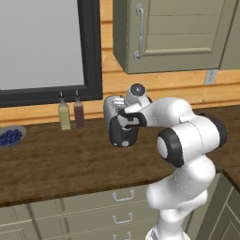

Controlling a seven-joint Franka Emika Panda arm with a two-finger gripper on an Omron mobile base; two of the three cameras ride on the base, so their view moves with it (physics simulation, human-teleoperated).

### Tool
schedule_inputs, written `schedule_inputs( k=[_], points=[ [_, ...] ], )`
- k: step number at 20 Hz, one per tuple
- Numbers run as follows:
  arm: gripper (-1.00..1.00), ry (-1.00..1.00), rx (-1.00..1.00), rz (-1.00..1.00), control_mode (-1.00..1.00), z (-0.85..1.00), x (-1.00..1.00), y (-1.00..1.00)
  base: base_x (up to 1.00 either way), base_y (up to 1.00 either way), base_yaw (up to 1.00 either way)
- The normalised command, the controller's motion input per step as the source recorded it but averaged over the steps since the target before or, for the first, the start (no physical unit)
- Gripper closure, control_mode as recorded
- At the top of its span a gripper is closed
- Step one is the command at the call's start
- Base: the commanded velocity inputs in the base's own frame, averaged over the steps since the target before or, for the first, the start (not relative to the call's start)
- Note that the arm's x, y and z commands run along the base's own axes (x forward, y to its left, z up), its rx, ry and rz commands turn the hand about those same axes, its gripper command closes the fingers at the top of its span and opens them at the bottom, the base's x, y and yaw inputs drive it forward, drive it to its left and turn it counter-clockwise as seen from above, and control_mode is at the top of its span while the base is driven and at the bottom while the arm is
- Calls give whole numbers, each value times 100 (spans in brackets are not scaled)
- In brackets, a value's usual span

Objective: Start the toaster. Once the lever pops up, take the bread to the plate on the dining counter.

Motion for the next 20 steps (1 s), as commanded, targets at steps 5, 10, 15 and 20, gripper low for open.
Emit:
schedule_inputs(
  k=[5,10,15,20],
  points=[
    [-100,-2,-1,0,-100,-7,41,0,0,0,0],
    [-100,-4,-1,0,-100,-5,37,0,0,0,0],
    [-100,-7,-2,0,-100,0,24,0,0,0,0],
    [100,-3,-2,0,-100,-11,12,0,0,0,0]
  ],
)
